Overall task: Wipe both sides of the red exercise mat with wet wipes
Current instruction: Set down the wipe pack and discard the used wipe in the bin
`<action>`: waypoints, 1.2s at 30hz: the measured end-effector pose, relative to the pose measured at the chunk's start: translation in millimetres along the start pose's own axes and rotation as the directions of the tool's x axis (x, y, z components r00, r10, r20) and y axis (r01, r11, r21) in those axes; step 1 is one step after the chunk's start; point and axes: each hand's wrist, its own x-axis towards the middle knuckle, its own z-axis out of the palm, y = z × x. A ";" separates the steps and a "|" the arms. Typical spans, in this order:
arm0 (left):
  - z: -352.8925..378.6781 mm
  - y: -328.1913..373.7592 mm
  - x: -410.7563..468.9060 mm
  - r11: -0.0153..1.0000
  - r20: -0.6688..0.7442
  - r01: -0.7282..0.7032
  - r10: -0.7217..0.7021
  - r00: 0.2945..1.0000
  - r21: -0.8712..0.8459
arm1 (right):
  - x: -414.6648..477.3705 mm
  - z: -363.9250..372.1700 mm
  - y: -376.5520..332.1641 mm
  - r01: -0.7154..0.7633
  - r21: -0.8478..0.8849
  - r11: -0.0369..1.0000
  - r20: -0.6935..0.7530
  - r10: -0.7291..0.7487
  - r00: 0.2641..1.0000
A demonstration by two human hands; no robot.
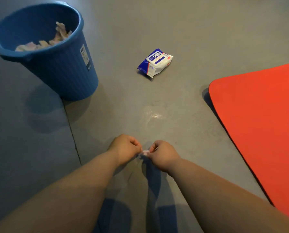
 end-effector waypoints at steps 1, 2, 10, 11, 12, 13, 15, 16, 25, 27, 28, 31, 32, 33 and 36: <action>-1.4 0.7 3.6 1.000 -0.026 0.011 -0.012 1.000 -0.026 | 2.2 -2.0 1.6 -0.023 0.013 1.000 -0.002 0.023 1.000; -3.1 1.6 4.3 0.999 -0.042 0.023 -0.025 0.999 -0.042 | 2.9 -4.4 2.7 -0.041 0.019 0.999 -0.005 0.041 0.999; -43.2 42.4 -22.4 0.991 0.027 0.124 -0.125 0.992 0.043 | -29.8 -43.2 -26.4 -0.182 0.117 0.976 -0.005 0.184 0.983; -50.5 55.2 -28.4 0.991 0.029 0.116 -0.118 0.993 0.062 | -36.4 -51.7 -32.2 -0.196 0.141 0.970 -0.020 0.201 0.979; -58.2 69.7 -36.5 0.992 0.035 0.105 -0.108 0.994 0.074 | -44.3 -61.1 -38.2 -0.212 0.169 0.963 -0.035 0.221 0.975; -66.0 85.2 -45.6 0.992 0.047 0.093 -0.096 0.994 0.080 | -54.7 -72.0 -45.0 -0.222 0.190 0.956 -0.045 0.235 0.971; -83.4 119.0 -68.4 0.994 0.073 0.070 -0.077 0.994 0.084 | -80.6 -97.4 -62.3 -0.237 0.242 0.941 -0.053 0.257 0.965; -92.4 136.6 -81.5 0.995 0.082 0.060 -0.067 0.994 0.080 | -95.3 -109.8 -71.1 -0.244 0.281 0.928 -0.057 0.270 0.961; -165.3 271.6 -214.0 0.985 0.166 -0.050 0.022 0.986 0.166 | -257.5 -202.0 -141.9 -0.260 0.440 0.860 -0.118 0.342 0.932; -169.2 295.5 -231.0 0.984 0.153 -0.067 0.041 0.987 0.168 | -277.1 -218.2 -148.3 -0.235 0.457 0.858 -0.143 0.332 0.932; -167.2 304.9 -237.9 0.985 0.141 -0.067 0.045 0.989 0.160 | -285.0 -225.3 -148.6 -0.229 0.452 0.862 -0.149 0.327 0.933; -151.4 328.3 -254.3 0.992 0.089 -0.052 0.042 0.995 0.113 | -297.7 -245.9 -137.0 -0.208 0.439 0.874 -0.140 0.295 0.945; -144.3 334.0 -260.3 0.993 0.074 -0.049 0.041 0.996 0.110 | -301.3 -252.1 -130.4 -0.204 0.435 0.877 -0.131 0.285 0.950; -137.0 339.4 -265.5 0.993 0.055 -0.047 0.041 0.998 0.107 | -304.5 -259.4 -123.3 -0.192 0.432 0.881 -0.125 0.269 0.955; -111.8 349.4 -284.5 0.992 0.001 -0.014 0.014 1.000 0.126 | -315.2 -277.9 -94.2 -0.189 0.394 0.899 -0.093 0.244 0.965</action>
